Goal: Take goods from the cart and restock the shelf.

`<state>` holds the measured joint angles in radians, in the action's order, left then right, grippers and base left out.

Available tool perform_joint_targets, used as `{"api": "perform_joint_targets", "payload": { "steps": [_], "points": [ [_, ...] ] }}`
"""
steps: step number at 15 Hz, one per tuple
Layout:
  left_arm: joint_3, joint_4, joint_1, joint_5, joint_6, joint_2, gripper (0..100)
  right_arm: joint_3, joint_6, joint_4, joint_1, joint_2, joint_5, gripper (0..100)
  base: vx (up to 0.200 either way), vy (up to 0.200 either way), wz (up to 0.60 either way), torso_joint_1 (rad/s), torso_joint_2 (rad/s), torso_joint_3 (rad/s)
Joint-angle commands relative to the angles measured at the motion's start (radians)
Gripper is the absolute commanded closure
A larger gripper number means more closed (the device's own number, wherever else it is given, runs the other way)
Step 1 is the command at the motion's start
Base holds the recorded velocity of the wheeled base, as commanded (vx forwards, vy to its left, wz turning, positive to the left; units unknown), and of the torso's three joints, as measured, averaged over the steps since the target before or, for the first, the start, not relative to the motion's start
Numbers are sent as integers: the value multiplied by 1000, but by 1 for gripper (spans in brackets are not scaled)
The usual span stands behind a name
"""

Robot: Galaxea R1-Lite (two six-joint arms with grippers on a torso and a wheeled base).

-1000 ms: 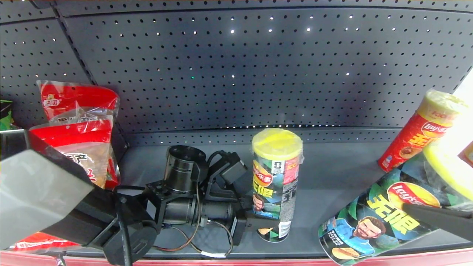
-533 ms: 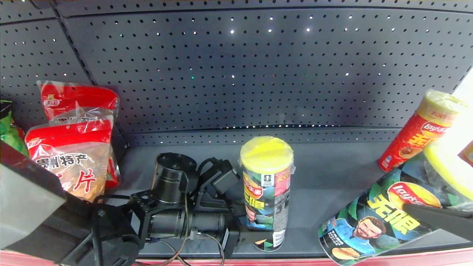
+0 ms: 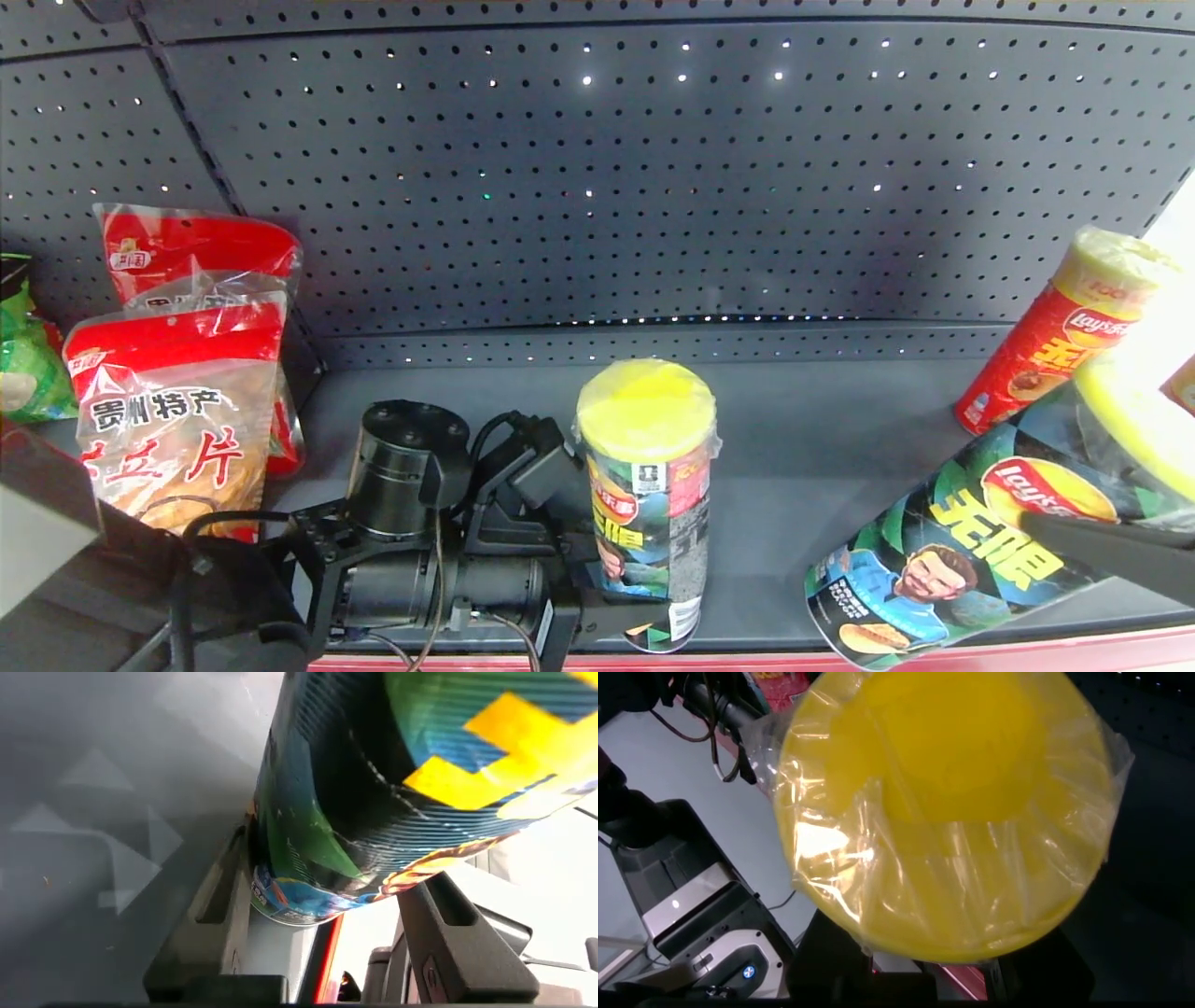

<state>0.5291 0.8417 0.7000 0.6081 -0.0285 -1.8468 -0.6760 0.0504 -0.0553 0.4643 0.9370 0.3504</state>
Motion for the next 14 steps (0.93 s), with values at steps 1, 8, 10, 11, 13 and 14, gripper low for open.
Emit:
{"api": "perform_joint_targets", "payload": {
  "steps": [1,8,10,11,13,14],
  "points": [
    [0,-4,1,-1,-1,-8,100,-1,0,0,-1,-6,-1,100,0,0,0,0,0,0],
    [40,-4,44,-8,-4,-37,100,-2,0,0,1,-7,1,100,0,0,0,0,0,0],
    [46,-4,49,-14,-2,-42,100,-4,0,0,1,-7,1,100,0,0,0,0,0,0],
    [41,-4,49,-14,-2,-38,0,-4,0,0,1,-10,1,100,0,0,0,0,0,0],
    [38,-6,49,-14,-2,-34,0,-4,0,-1,1,-18,1,100,0,0,0,0,0,0],
    [20,-6,50,-14,-2,-29,0,-4,0,-1,1,-20,1,100,0,0,0,0,0,0]
  ]
}}
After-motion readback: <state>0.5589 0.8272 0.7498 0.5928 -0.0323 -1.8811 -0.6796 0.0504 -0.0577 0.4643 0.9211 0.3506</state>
